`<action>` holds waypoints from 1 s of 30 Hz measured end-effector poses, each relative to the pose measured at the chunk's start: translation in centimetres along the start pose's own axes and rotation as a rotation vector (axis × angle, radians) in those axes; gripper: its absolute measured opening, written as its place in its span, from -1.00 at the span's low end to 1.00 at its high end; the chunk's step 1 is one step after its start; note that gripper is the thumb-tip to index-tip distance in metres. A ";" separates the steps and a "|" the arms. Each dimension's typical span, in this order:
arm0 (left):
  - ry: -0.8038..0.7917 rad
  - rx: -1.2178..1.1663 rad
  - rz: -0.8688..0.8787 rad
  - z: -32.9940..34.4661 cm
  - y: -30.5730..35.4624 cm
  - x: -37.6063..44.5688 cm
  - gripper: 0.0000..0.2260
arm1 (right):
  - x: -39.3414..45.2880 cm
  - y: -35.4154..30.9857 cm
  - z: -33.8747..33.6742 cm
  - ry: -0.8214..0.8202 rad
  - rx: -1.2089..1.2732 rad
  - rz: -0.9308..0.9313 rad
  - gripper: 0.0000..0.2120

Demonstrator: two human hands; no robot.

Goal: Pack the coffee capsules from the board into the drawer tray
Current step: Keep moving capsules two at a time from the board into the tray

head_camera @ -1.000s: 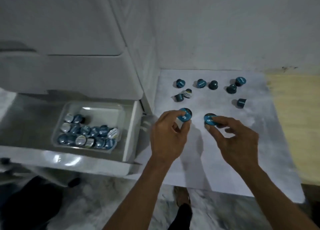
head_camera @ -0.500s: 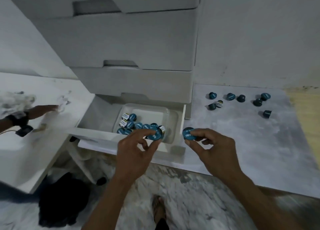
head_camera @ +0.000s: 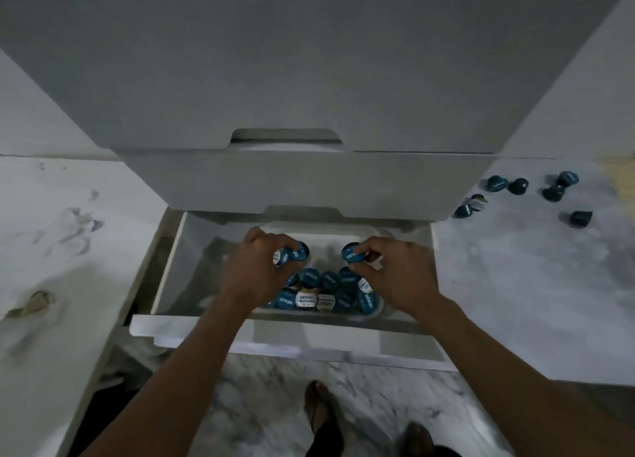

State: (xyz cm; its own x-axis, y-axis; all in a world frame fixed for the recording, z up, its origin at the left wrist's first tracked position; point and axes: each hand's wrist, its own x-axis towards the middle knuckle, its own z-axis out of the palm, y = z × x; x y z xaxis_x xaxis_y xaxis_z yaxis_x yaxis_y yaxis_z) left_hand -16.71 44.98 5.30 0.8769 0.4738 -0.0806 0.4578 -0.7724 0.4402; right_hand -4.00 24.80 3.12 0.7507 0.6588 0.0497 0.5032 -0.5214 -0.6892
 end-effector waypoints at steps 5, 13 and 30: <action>-0.117 0.045 0.095 2.7 -1.4 3.7 -0.75 | 3.0 1.9 3.5 -0.156 -0.016 0.023 -0.79; -0.115 0.037 0.179 5.9 -3.0 6.0 -0.77 | 5.8 2.7 6.2 -0.248 -0.078 0.046 -0.79; -0.138 0.051 0.143 6.0 -3.2 6.3 -0.72 | 5.6 3.0 6.4 -0.339 -0.040 0.076 -0.73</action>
State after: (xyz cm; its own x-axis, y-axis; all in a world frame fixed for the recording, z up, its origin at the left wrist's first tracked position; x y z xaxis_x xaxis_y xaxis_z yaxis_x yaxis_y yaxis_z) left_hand -11.79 47.85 -1.96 0.9437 0.2977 -0.1441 0.3307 -0.8500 0.4101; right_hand -1.02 30.38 -3.34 0.6052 0.7562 -0.2488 0.4727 -0.5928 -0.6520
